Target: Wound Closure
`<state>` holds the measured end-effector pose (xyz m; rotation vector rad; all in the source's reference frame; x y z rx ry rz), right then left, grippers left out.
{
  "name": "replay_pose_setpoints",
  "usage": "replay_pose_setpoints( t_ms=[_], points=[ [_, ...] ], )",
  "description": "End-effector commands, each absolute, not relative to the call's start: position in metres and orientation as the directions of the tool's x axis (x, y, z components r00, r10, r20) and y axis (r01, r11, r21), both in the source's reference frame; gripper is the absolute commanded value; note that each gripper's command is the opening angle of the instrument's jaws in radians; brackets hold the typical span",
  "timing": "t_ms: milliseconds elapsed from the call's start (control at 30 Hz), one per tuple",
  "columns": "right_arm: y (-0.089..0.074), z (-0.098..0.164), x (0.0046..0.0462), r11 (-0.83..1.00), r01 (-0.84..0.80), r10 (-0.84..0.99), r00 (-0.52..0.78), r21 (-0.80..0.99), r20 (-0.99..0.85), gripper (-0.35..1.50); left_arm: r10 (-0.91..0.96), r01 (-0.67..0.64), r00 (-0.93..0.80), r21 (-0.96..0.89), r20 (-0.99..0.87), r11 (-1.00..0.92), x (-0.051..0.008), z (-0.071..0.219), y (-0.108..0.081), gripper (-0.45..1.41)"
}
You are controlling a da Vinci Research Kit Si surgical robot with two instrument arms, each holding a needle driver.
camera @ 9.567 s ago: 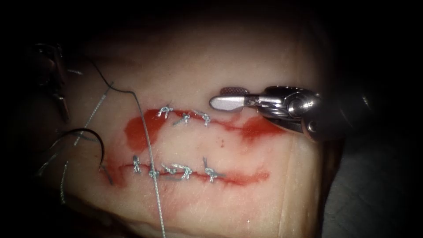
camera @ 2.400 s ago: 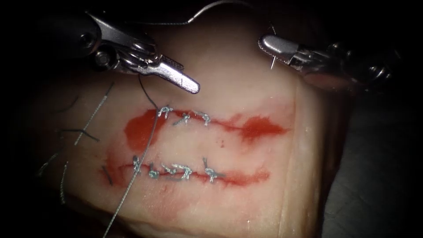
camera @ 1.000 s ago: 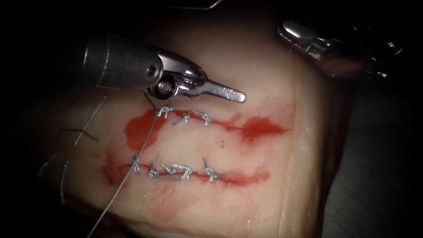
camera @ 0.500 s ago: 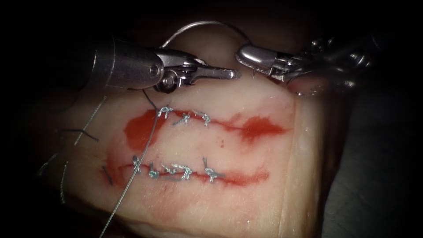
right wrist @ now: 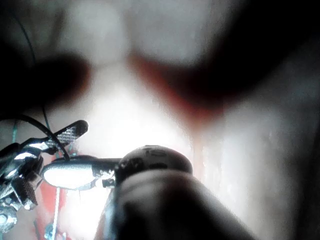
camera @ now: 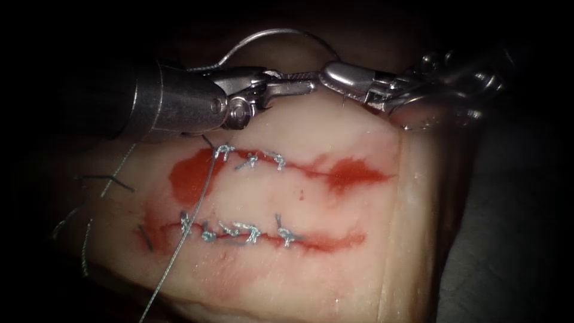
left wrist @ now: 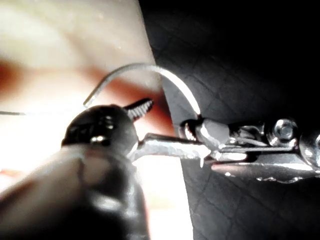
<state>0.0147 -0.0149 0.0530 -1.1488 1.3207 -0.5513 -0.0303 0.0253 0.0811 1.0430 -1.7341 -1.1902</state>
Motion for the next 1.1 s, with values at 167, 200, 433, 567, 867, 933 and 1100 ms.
replay_pose_setpoints(
  t_ms=[167,200,433,567,867,933,1100],
  points=[
    [-0.0146,0.0535,0.0153,0.374,-0.274,-0.856,0.264,-0.886,-0.444,-0.35,-0.854,-0.154,-0.516,0.973,0.069,0.172,-0.0314,0.0822,0.0256,0.76],
    [-0.0146,0.0535,0.0154,0.374,-0.274,-0.856,0.264,-0.886,-0.444,-0.35,-0.840,-0.160,-0.542,0.978,0.025,0.132,-0.0315,0.0823,0.0255,0.76],
    [-0.0149,0.0533,0.0160,0.363,-0.273,-0.858,0.275,-0.891,-0.434,-0.35,-0.757,-0.154,-0.647,0.988,-0.093,0.010,-0.0312,0.0822,0.0263,0.63],
    [-0.0150,0.0533,0.0162,0.354,-0.270,-0.859,0.284,-0.895,-0.426,-0.35,-0.746,-0.151,-0.659,0.989,-0.095,0.007,-0.0306,0.0820,0.0268,0.56],
    [-0.0152,0.0532,0.0167,0.352,-0.271,-0.860,0.284,-0.896,-0.424,-0.35,-0.772,-0.178,-0.625,0.984,-0.117,-0.005,-0.0302,0.0819,0.0269,-0.45],
    [-0.0153,0.0531,0.0169,0.351,-0.272,-0.859,0.286,-0.896,-0.424,-0.35,-0.792,-0.171,-0.598,0.985,-0.120,-0.020,-0.0300,0.0820,0.0269,-0.45],
    [-0.0156,0.0528,0.0175,0.349,-0.275,-0.860,0.286,-0.896,-0.423,0.00,-0.811,-0.149,-0.563,0.985,-0.158,-0.089,-0.0298,0.0822,0.0266,-0.45]
  ],
)
